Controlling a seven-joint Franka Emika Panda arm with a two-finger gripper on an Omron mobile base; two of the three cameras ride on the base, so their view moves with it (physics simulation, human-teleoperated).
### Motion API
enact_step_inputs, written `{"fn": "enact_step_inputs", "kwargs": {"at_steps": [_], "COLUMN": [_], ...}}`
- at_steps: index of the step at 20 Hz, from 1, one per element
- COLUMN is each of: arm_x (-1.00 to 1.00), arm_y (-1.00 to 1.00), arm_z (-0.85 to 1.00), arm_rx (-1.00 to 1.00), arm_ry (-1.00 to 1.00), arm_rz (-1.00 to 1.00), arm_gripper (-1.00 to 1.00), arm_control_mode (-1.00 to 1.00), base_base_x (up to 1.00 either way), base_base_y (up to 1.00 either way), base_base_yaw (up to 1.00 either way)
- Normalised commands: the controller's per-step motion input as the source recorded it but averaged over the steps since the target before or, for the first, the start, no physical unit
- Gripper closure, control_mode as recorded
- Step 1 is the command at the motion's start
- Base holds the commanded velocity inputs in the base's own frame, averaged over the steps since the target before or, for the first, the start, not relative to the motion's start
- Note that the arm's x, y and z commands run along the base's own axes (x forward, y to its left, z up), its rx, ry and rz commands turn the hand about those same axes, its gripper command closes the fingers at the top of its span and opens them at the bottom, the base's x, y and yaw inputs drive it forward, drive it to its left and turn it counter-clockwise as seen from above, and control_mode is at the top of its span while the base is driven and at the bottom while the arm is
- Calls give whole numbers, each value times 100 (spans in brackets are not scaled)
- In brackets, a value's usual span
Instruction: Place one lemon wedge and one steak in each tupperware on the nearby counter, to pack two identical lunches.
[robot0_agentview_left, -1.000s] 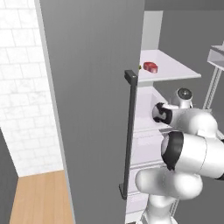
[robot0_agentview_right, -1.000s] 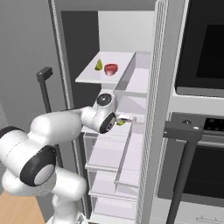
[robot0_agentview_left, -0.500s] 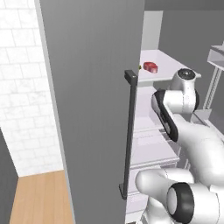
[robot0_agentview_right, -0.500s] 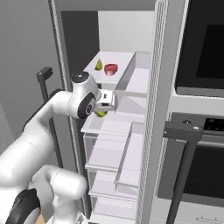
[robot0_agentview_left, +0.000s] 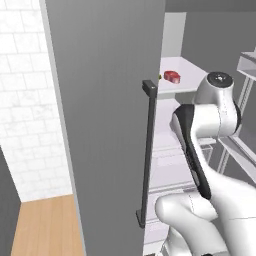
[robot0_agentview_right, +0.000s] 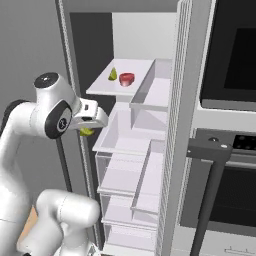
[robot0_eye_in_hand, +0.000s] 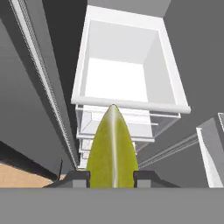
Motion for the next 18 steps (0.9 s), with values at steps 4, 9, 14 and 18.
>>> {"fn": "enact_step_inputs", "kwargs": {"at_steps": [4,9,14,18], "arm_x": [-100,-63,-13,0], "arm_y": [29,5,0,0], "arm_z": [3,-2,0,0], "arm_rx": [4,5,0,0], "arm_ry": [-3,-2,-2,0], "arm_rz": [-7,-3,0,0], "arm_gripper": [100,100,100,100], "arm_control_mode": [-100,-100,-100,100], "base_base_x": [0,0,0,-100], "base_base_y": [0,0,0,11], "base_base_yaw": [0,0,0,0]}}
